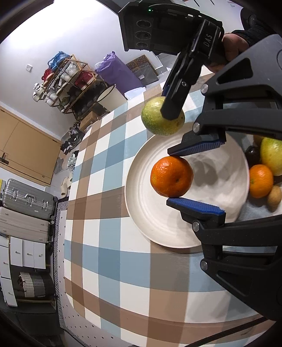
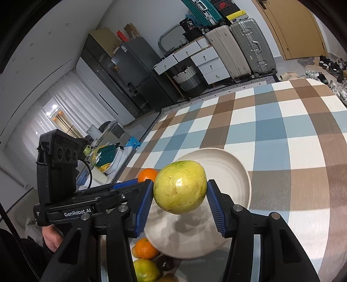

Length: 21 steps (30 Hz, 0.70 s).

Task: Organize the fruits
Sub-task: 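Lift the orange with the left gripper while the right gripper lifts the yellow-green fruit over the plate, then lower both fruits onto the white plate and open both grippers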

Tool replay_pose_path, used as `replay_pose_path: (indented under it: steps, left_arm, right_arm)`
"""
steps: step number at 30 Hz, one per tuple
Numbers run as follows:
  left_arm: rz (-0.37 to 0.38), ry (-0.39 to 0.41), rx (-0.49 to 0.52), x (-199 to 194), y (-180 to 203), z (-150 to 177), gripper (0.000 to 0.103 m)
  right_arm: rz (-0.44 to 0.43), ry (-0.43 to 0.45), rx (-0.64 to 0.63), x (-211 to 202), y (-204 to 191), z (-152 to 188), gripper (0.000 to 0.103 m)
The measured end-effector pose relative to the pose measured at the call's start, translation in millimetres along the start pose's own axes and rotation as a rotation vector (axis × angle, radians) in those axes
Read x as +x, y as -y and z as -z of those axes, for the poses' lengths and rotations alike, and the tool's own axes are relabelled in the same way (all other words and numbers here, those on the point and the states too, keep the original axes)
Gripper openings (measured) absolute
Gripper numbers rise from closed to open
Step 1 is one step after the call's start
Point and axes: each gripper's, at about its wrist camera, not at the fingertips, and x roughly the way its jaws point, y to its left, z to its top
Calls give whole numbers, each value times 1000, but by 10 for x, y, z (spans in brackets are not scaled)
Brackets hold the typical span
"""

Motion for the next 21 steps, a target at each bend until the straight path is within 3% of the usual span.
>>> replay_pose_path:
  steps: [21]
  left_arm:
    - [-24, -77, -9, 608, -167, -211, 36]
  right_arm:
    - [16, -91, 52, 561, 347, -137, 51]
